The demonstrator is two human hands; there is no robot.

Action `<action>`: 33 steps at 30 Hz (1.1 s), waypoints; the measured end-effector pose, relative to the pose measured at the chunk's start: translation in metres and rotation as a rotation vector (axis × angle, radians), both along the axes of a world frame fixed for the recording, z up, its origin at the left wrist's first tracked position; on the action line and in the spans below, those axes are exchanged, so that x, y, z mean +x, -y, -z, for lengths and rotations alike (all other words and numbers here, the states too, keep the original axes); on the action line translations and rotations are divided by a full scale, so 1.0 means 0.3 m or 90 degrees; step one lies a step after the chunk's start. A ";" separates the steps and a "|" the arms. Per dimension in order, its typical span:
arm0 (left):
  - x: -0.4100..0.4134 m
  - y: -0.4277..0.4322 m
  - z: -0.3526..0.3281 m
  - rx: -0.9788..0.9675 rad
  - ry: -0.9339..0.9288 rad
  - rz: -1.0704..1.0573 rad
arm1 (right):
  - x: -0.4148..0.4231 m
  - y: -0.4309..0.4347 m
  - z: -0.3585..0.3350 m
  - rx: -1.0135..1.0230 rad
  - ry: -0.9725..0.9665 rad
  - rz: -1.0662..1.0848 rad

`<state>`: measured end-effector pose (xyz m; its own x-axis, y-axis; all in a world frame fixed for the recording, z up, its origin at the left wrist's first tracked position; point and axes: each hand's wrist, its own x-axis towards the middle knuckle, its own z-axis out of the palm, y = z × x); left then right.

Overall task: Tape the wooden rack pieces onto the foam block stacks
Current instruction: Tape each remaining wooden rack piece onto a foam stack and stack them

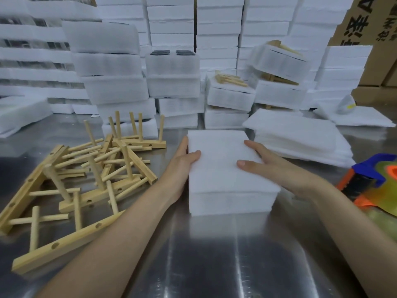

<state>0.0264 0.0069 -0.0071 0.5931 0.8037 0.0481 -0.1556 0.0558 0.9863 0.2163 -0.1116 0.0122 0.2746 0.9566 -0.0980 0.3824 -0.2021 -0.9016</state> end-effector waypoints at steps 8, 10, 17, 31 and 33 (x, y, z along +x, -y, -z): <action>-0.005 0.010 -0.032 0.039 -0.199 0.003 | -0.012 -0.006 -0.008 0.018 0.058 0.025; 0.002 0.014 -0.027 0.079 -0.226 -0.012 | -0.015 -0.007 -0.009 0.035 0.043 0.022; -0.003 0.000 -0.032 0.020 -0.162 -0.023 | -0.024 -0.016 -0.005 0.101 0.035 0.018; 0.002 0.022 -0.038 -0.041 -0.063 -0.076 | -0.028 -0.002 -0.030 0.051 0.094 0.013; 0.007 0.024 -0.031 -0.034 -0.059 -0.073 | -0.037 -0.002 -0.047 0.025 0.211 0.042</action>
